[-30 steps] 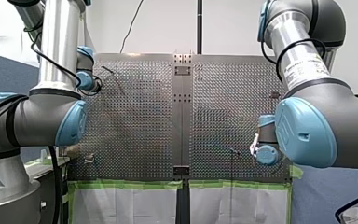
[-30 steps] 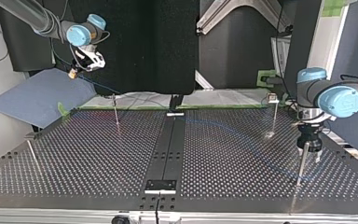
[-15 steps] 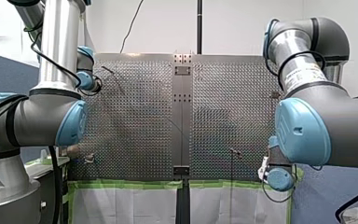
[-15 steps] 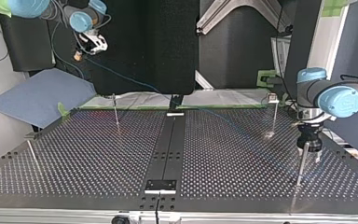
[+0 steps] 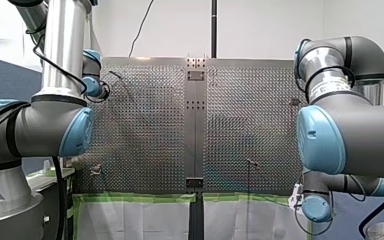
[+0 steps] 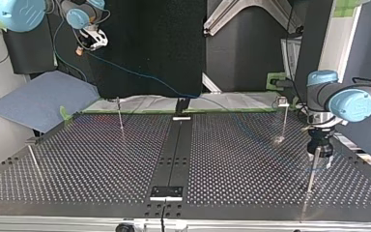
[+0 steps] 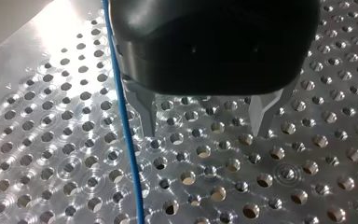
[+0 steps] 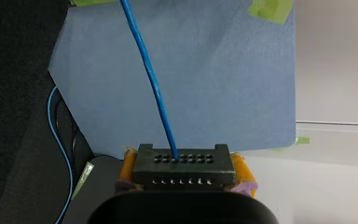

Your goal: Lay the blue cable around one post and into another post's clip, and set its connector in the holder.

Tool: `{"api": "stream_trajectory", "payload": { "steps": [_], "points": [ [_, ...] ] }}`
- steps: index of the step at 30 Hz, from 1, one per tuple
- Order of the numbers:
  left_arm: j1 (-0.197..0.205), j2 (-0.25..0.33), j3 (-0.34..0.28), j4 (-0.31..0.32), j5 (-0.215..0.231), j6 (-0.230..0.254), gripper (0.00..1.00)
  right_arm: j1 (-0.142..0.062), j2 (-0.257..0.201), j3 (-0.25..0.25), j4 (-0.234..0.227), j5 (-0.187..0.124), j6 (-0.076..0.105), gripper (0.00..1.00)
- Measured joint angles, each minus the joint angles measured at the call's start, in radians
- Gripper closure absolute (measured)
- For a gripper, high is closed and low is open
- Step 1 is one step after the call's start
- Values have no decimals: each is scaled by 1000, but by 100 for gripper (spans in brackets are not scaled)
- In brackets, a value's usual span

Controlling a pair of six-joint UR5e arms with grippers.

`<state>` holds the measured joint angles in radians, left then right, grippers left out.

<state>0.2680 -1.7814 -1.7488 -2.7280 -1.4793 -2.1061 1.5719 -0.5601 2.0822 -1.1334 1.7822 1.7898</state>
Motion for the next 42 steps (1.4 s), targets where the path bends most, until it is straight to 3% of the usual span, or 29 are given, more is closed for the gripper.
{"api": "stream_trajectory", "payload": {
  "steps": [6,10,18,27,36,42],
  "points": [
    [-9,0,0,-8,5,0,0,-48,-4,-4,-22,-49,-32,100],
    [-26,0,0,-30,16,-1,0,-67,-24,-6,-47,-80,-35,100],
    [-84,0,0,-74,-18,5,0,-66,-50,-40,-68,-148,-37,100],
    [-153,1,-1,-146,-49,74,0,-64,-51,-82,-59,-221,-34,100],
    [-176,42,-28,-223,-106,140,0,-62,-53,-108,-51,-299,-34,100],
    [-179,91,-62,-261,-135,142,0,-58,-65,-114,-50,-346,-38,100]
  ]
}}
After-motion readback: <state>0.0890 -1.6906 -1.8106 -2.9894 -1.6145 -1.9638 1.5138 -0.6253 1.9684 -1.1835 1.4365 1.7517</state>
